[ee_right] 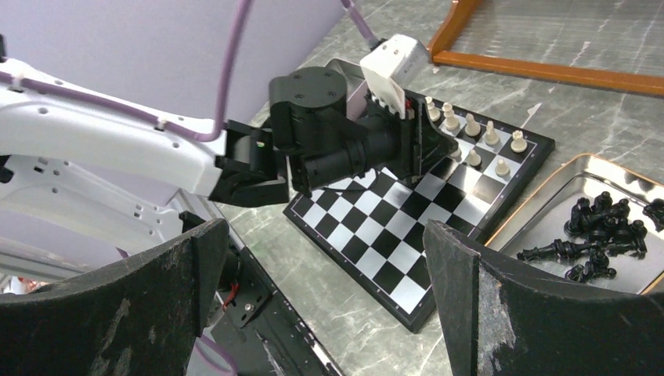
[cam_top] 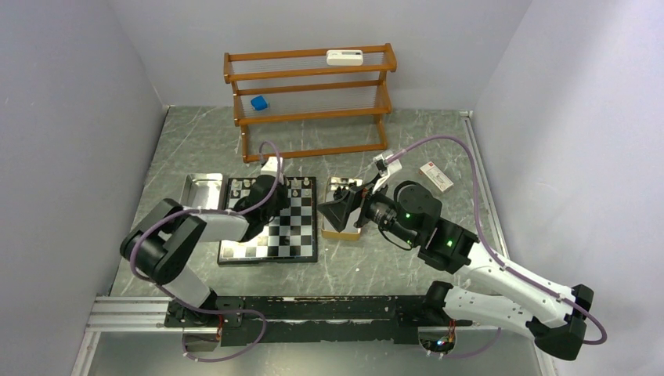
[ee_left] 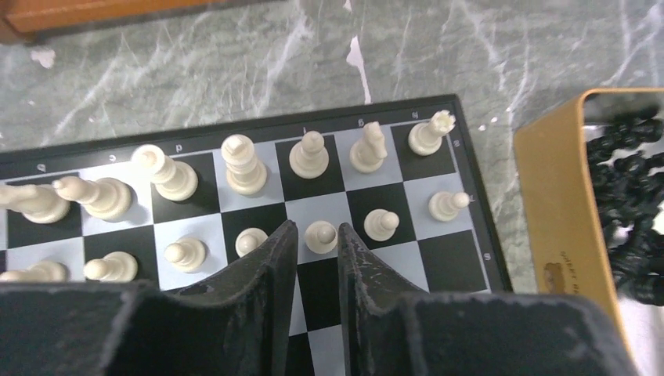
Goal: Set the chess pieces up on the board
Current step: Place the chess piece on the chessboard, then reset both arms
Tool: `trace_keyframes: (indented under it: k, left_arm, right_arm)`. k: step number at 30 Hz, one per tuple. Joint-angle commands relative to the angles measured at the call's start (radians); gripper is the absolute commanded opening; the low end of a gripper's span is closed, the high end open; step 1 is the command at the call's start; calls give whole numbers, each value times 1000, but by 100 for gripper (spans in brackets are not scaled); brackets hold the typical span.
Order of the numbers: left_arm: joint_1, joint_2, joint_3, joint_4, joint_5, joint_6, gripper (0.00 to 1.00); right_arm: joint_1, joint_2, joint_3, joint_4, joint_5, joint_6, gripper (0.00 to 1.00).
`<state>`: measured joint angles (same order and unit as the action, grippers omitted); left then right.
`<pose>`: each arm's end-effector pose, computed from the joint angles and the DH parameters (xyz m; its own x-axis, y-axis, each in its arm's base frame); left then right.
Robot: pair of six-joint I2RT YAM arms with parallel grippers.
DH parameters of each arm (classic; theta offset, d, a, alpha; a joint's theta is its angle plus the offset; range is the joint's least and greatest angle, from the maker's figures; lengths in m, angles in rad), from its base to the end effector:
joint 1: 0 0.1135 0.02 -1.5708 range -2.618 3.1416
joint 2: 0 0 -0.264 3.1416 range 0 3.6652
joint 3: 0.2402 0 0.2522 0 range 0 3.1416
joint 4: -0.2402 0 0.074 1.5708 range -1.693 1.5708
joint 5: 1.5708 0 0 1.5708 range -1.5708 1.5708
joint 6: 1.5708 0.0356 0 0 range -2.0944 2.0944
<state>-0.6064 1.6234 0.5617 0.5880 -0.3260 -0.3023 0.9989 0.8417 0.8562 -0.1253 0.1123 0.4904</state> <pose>0.2543 -0.1625 0.1433 -0.4489 -0.0319 -0.8930 0.1803 0.9756 -0.1255 0.1099 0.1634 0.3618 -0.4179 0.2154 -0.8826 -0.6557 0.6008 0.4572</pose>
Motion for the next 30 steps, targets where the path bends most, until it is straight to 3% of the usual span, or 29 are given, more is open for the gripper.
trace_keyframes:
  k: [1, 4, 13, 14, 15, 16, 23, 30]
  left_arm:
    - [-7, -120, 8, -41, 11, -3, 34]
    - [-7, -191, 15, -79, 24, 4, 51]
    - [-7, -447, 188, -471, 57, -3, 61]
    - [-7, -477, 213, -525, 61, 1, 73]
    - [-6, -509, 237, -573, 68, 2, 95]
    - [-7, -544, 256, -629, 77, 4, 99]
    - [-7, -798, 333, -896, 174, 30, 99]
    - [-5, -999, 287, -1038, 305, 36, 99]
  right_arm:
    - [5, 6, -15, 17, 5, 8, 100]
    - [5, 13, -16, 20, 7, 11, 100]
    - [6, 67, -25, 19, 58, 45, 100]
    - [5, 77, -25, 16, 66, 54, 100]
    - [4, 87, -26, 14, 73, 64, 100]
    - [6, 95, -26, 14, 78, 71, 100]
    - [4, 120, -28, 3, 129, 120, 100]
    - [4, 158, 5, -78, 230, 155, 100]
